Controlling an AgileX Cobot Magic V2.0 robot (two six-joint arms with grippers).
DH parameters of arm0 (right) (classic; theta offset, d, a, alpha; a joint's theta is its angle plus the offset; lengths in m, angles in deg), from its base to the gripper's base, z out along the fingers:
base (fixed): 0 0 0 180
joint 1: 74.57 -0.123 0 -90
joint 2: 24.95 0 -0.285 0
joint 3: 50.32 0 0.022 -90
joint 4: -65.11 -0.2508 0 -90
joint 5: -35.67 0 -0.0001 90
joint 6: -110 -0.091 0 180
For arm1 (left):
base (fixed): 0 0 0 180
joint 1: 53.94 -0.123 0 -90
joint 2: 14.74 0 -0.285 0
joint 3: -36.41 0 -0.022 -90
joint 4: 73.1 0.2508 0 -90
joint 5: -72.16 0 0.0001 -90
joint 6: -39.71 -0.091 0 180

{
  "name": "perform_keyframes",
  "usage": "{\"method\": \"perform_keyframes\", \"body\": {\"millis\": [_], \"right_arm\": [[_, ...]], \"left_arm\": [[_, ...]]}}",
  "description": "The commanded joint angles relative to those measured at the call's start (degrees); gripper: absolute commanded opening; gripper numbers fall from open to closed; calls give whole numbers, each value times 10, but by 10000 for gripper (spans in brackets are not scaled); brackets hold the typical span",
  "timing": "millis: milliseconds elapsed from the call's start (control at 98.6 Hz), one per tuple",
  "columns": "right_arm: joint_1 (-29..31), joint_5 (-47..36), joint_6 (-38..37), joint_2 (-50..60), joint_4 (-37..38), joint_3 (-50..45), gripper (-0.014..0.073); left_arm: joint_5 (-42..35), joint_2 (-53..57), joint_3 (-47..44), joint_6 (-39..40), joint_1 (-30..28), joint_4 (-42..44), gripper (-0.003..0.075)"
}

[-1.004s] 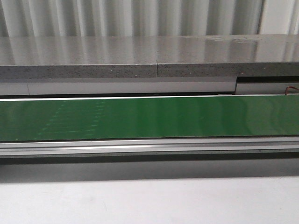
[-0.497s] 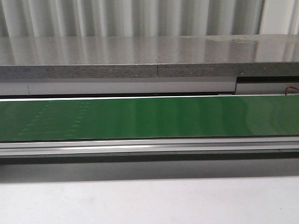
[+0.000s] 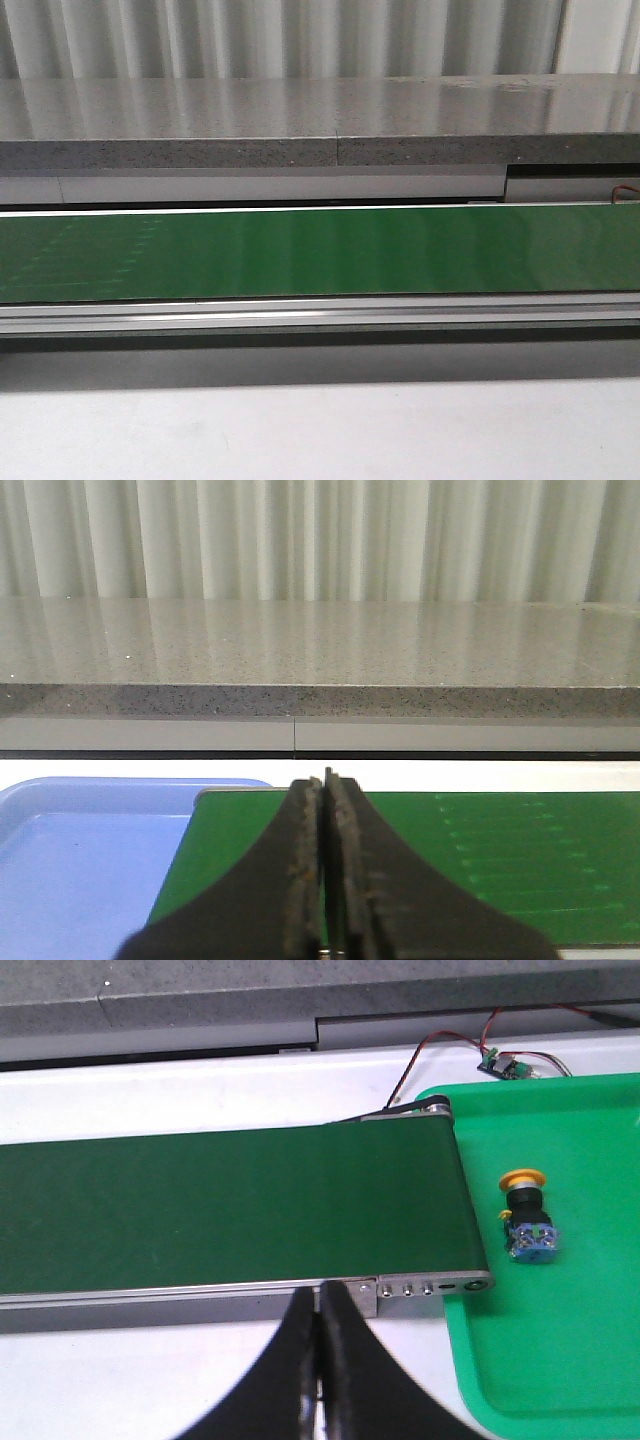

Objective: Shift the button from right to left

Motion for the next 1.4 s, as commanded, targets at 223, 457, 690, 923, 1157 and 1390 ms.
{"method": "perform_keyframes", "body": {"millis": [223,457,690,923,1157,1390], "right_arm": [[0,14,2,-13,-1,19,444],[2,35,-3,-24,20,23,563],[3,71,-41,-155,83,61,563],[34,29,-38,-280,84,124,563],[161,4,103,-368,-10,176,563],[309,-38,221,-559,-115,251,563]], "left_arm": [[-46,20,-15,6,5,-2,-20],[-46,20,-15,6,5,-2,-20],[-46,20,-15,6,5,-2,-20],[-46,20,-15,6,5,-2,-20],[-46,20,-15,6,5,-2,-20],[-46,20,-15,6,5,-2,-20]]}}
